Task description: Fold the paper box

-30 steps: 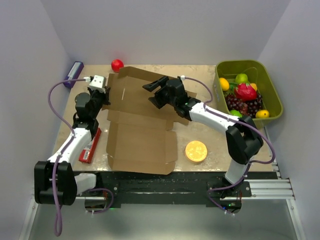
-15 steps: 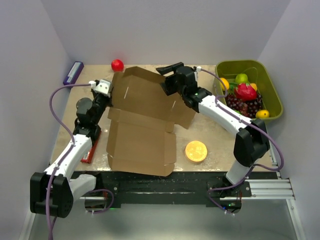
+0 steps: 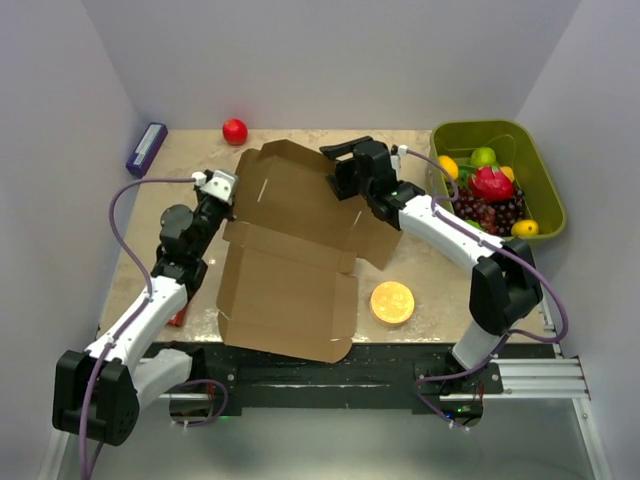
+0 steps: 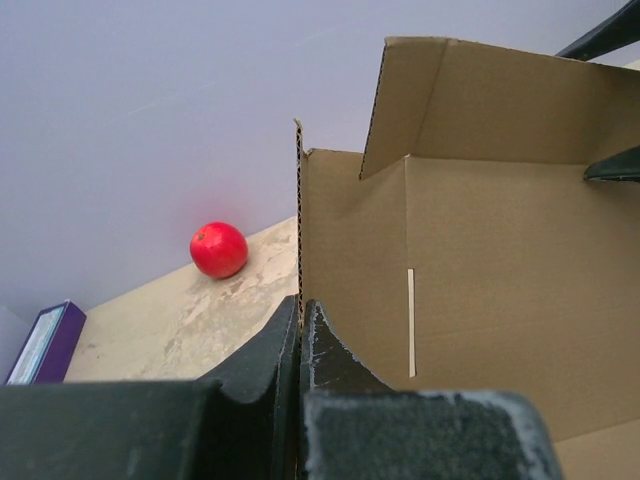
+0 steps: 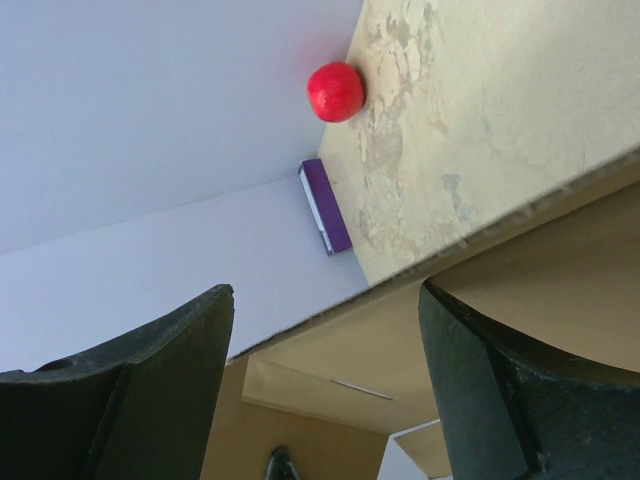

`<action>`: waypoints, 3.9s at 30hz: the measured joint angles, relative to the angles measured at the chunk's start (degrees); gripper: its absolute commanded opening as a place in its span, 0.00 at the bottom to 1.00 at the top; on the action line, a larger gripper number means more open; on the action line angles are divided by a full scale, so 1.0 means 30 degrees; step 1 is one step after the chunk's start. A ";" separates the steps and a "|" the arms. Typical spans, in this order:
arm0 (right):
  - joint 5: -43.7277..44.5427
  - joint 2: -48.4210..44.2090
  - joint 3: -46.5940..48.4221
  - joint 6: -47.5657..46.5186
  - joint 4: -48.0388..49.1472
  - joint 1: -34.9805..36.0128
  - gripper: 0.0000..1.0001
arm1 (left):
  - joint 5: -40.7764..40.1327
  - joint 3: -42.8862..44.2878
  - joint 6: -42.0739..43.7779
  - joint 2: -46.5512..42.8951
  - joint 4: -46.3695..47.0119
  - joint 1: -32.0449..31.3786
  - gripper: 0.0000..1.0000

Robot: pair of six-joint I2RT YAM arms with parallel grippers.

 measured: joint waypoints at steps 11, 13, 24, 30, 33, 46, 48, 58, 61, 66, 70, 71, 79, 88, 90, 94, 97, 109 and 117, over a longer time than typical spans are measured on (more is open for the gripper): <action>0.0401 -0.0882 -0.1435 -0.0007 0.0532 -0.0015 0.43 | -0.0612 -0.0408 0.0554 -0.0153 0.0415 -0.0685 0.00; 0.0226 -0.0852 -0.1581 0.0036 0.0758 -0.0007 0.33 | -0.0867 -0.0430 0.0554 -0.0066 0.0539 -0.0699 0.00; -0.0685 0.0299 -0.1836 0.0976 0.2958 0.0240 0.00 | -0.2040 -0.0743 0.0510 0.0736 0.0765 -0.0699 0.40; -0.0743 0.0452 -0.2244 0.0619 0.3905 0.0481 0.00 | -0.2805 -0.0488 0.0452 0.0831 -0.0066 -0.0714 0.61; -0.0743 0.0539 -0.2594 0.0546 0.4976 0.0488 0.00 | -0.3228 0.0248 0.0386 0.0801 -0.1384 -0.0729 0.67; -0.0656 0.0860 -0.3643 -0.0124 0.7577 0.0495 0.00 | -0.2543 0.1413 -0.5282 -0.5472 -0.6564 -0.0758 0.61; -0.0656 0.0860 -0.3832 -0.0211 0.7759 0.0495 0.00 | -0.1537 0.0576 -0.6805 -0.6171 -0.6186 -0.0852 0.57; -0.0503 0.0772 -0.4699 -0.0546 0.8080 0.0510 0.00 | 0.0874 -0.3169 -1.0520 -0.4663 -0.5319 -0.3985 0.51; -0.0481 0.0656 -0.4699 -0.0554 0.8043 0.0517 0.00 | 0.0495 -0.3249 -1.0644 -0.3271 -0.4779 -0.5668 0.49; -0.0291 0.0597 -0.4699 -0.0670 0.7788 0.0525 0.00 | -0.0583 -0.3271 -1.0710 -0.0670 -0.3876 -0.7118 0.41; 0.0073 0.0386 -0.4699 -0.0809 0.7366 0.0525 0.00 | -0.1829 -0.3934 -1.1147 0.0809 -0.3657 -0.7271 0.38; 0.0168 0.0277 -0.4699 -0.0845 0.7242 0.0525 0.00 | -0.2171 -0.4197 -1.1264 0.1042 -0.3628 -0.7271 0.37; 0.0444 -0.0036 -0.4699 -0.1078 0.6659 0.0525 0.00 | -0.3155 -0.6171 -1.2349 0.2790 -0.1989 -0.7271 0.35; 0.0437 -0.0036 -0.4699 -0.1122 0.6659 0.0525 0.00 | -0.4000 -0.6608 -1.3005 0.3716 -0.1406 -0.7271 0.31; 0.0437 -0.0036 -0.4699 -0.1122 0.6652 0.0525 0.00 | -0.4379 -0.6572 -1.3209 0.3847 -0.1705 -0.7271 0.31; 0.0437 -0.0036 -0.4699 -0.1137 0.6652 0.0525 0.00 | -0.4969 -0.6273 -1.3471 0.3672 -0.2885 -0.7278 0.34; 0.0437 -0.0036 -0.4699 -0.1180 0.6652 0.0525 0.00 | -0.5071 -0.5734 -1.3457 0.2637 -0.3883 -0.7322 0.34; 0.0474 -0.0131 -0.4758 -0.1275 0.6623 0.0525 0.00 | -0.5107 -0.2812 -1.3049 0.4182 -0.4124 -0.7810 0.29; 0.0481 -0.0146 -0.4758 -0.1384 0.6470 0.0525 0.00 | -0.4488 -0.3912 -1.3384 0.7067 -0.2696 -0.7817 0.26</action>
